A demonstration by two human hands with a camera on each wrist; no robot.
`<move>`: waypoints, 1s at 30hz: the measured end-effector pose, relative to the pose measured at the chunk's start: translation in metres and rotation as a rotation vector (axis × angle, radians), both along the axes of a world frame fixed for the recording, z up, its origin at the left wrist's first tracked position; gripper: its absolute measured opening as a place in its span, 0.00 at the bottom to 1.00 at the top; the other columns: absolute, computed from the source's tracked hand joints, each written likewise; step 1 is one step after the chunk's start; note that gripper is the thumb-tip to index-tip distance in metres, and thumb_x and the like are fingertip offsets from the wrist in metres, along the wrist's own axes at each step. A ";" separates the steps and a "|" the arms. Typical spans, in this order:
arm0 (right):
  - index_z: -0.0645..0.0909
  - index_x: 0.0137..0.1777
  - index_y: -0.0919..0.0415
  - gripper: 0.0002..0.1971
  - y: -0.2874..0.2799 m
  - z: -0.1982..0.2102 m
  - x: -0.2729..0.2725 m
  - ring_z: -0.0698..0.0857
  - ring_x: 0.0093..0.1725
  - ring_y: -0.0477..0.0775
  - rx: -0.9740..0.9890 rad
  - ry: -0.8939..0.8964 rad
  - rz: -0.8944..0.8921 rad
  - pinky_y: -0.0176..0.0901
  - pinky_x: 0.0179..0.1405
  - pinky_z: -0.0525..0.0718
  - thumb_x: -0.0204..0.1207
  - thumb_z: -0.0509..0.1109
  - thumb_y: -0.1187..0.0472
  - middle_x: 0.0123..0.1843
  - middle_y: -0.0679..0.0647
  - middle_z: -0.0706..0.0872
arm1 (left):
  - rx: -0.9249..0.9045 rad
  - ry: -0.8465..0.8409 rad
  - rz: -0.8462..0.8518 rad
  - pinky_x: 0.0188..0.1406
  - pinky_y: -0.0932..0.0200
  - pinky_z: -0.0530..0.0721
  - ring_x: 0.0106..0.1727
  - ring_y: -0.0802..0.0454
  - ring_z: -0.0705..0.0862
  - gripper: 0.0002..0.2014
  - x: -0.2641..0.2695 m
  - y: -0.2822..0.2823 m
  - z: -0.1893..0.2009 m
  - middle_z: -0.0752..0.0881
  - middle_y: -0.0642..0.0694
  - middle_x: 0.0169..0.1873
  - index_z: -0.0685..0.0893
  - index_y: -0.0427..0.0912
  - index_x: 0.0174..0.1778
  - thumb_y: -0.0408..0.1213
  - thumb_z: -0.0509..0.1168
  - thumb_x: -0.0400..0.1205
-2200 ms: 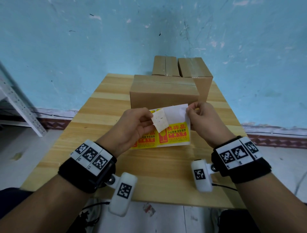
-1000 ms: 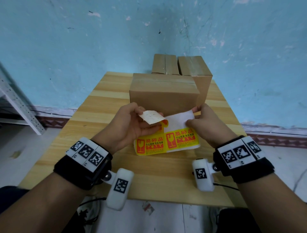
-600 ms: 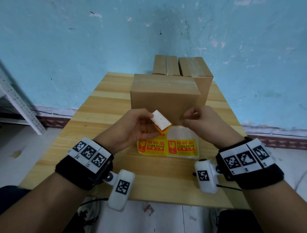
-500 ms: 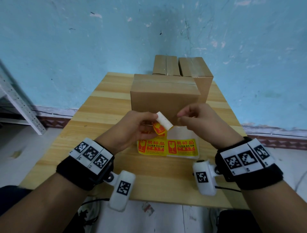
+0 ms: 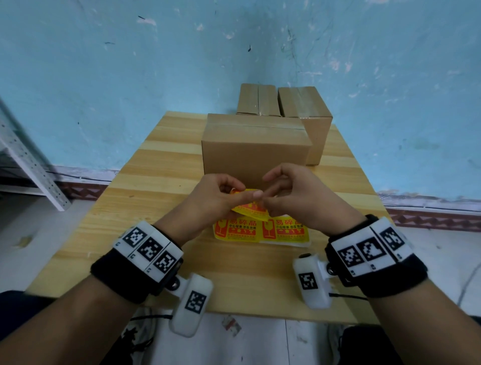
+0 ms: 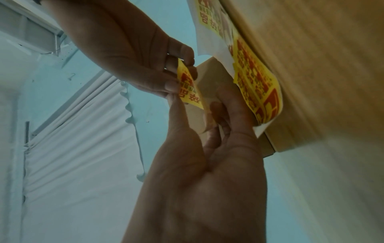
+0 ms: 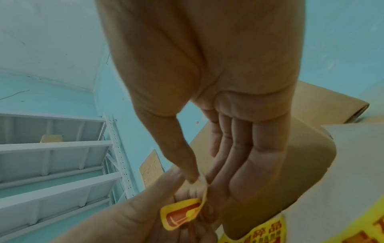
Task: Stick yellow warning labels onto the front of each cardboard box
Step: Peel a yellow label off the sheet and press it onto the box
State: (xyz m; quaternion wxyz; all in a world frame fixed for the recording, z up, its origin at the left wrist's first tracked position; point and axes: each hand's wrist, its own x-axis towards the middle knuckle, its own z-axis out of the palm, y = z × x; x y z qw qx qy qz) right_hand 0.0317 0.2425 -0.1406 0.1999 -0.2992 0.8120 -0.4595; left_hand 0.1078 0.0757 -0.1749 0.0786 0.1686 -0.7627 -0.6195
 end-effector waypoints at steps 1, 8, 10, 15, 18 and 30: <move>0.78 0.59 0.57 0.18 0.000 0.000 -0.001 0.93 0.41 0.58 0.004 0.009 -0.006 0.60 0.48 0.93 0.72 0.79 0.67 0.43 0.56 0.92 | 0.010 0.001 -0.017 0.34 0.62 0.87 0.41 0.53 0.89 0.23 0.000 0.000 0.001 0.87 0.35 0.49 0.85 0.35 0.54 0.46 0.80 0.70; 0.80 0.55 0.59 0.13 -0.001 -0.010 -0.010 0.90 0.34 0.54 -0.024 0.057 -0.151 0.63 0.48 0.91 0.74 0.75 0.70 0.44 0.58 0.87 | 0.121 0.056 -0.070 0.43 0.53 0.92 0.50 0.48 0.88 0.10 0.002 0.000 0.004 0.84 0.39 0.50 0.83 0.40 0.55 0.26 0.71 0.79; 0.81 0.54 0.61 0.13 0.000 -0.011 -0.014 0.87 0.36 0.53 -0.063 0.065 -0.199 0.63 0.51 0.90 0.73 0.77 0.71 0.38 0.53 0.83 | 0.158 0.086 -0.045 0.46 0.50 0.92 0.51 0.46 0.89 0.16 0.002 -0.002 0.004 0.86 0.40 0.50 0.82 0.41 0.61 0.21 0.68 0.80; 0.80 0.48 0.58 0.13 0.002 -0.010 -0.023 0.89 0.43 0.60 -0.179 0.105 -0.262 0.63 0.54 0.89 0.71 0.79 0.71 0.42 0.58 0.86 | 0.190 0.168 0.051 0.42 0.54 0.91 0.46 0.50 0.91 0.24 0.001 -0.007 0.006 0.91 0.41 0.49 0.79 0.41 0.65 0.22 0.74 0.75; 0.82 0.47 0.57 0.13 0.004 -0.008 -0.025 0.90 0.41 0.58 -0.228 0.084 -0.265 0.60 0.51 0.91 0.69 0.81 0.70 0.41 0.58 0.88 | 0.226 0.211 0.132 0.39 0.56 0.91 0.44 0.49 0.91 0.21 0.000 -0.008 0.009 0.91 0.43 0.44 0.80 0.40 0.60 0.24 0.76 0.73; 0.92 0.40 0.62 0.02 0.004 -0.004 -0.020 0.88 0.32 0.50 -0.328 0.095 -0.252 0.44 0.36 0.87 0.71 0.81 0.64 0.36 0.61 0.93 | 0.108 0.298 0.213 0.45 0.54 0.91 0.45 0.48 0.92 0.17 0.000 -0.011 0.010 0.92 0.40 0.43 0.84 0.38 0.53 0.28 0.79 0.70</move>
